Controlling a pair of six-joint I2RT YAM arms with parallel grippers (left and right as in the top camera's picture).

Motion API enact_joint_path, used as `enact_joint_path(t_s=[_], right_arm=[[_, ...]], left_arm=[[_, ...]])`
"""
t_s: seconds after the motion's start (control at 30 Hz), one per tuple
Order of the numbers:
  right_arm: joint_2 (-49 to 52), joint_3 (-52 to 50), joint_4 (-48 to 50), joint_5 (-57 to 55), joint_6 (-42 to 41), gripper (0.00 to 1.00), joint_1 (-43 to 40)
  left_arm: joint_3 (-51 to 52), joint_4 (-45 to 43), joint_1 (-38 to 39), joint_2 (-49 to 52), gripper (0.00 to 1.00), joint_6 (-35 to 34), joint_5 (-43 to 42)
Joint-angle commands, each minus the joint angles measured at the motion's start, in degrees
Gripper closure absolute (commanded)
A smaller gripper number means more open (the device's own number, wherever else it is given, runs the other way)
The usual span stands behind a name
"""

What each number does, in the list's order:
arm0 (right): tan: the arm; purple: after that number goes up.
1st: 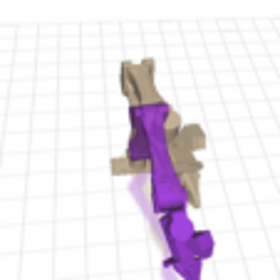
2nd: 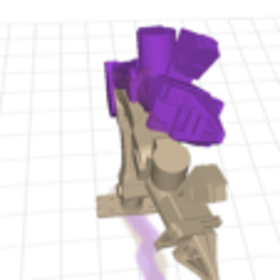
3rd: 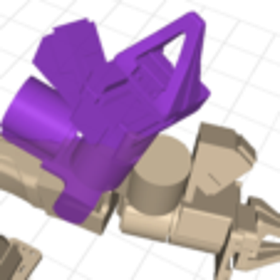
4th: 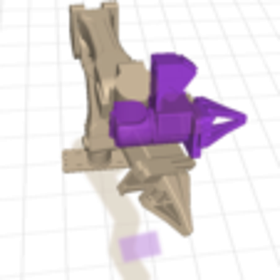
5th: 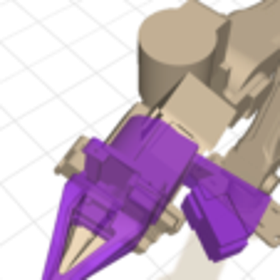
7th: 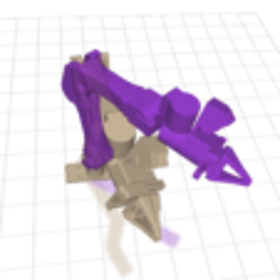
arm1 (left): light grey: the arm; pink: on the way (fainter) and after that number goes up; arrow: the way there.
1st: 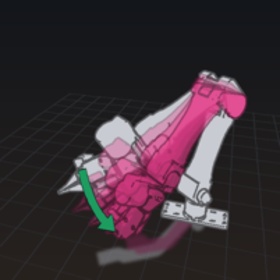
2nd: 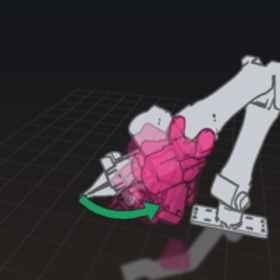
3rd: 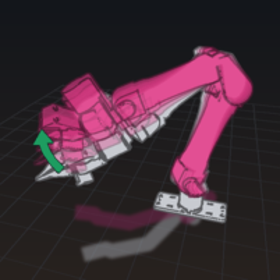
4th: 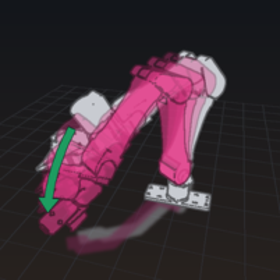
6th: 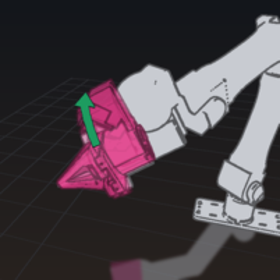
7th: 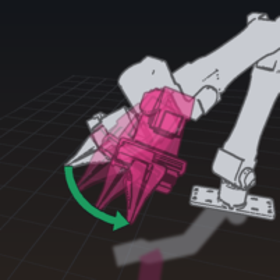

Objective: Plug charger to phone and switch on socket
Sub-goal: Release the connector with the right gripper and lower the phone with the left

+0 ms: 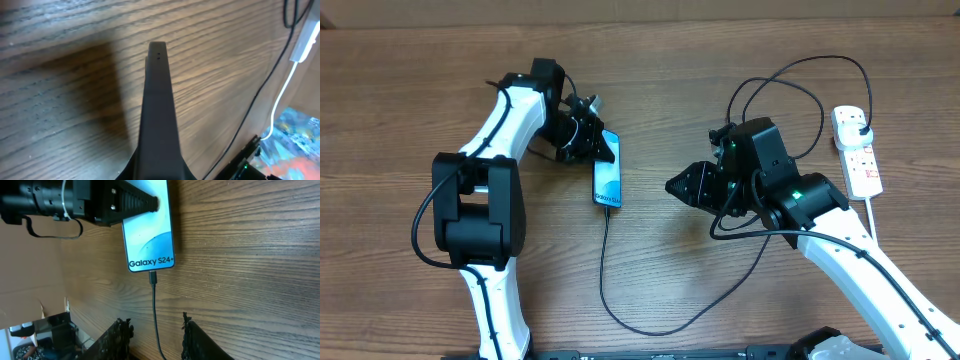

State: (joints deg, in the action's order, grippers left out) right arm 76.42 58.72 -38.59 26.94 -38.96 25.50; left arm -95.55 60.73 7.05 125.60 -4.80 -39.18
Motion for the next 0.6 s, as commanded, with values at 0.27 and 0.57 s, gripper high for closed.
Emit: enact_joint_path(t_s=[0.27,0.57], right_arm=[[0.1,0.6,-1.4,-1.5,0.5,0.64,-0.2],[0.1,0.6,-1.4,-1.4,0.4,0.64,-0.2]], left_arm=[[5.6,-2.5,0.1,-0.1,0.96,-1.2,2.1],[5.8,-2.4,0.1,-0.1,0.89,-1.9,2.1]])
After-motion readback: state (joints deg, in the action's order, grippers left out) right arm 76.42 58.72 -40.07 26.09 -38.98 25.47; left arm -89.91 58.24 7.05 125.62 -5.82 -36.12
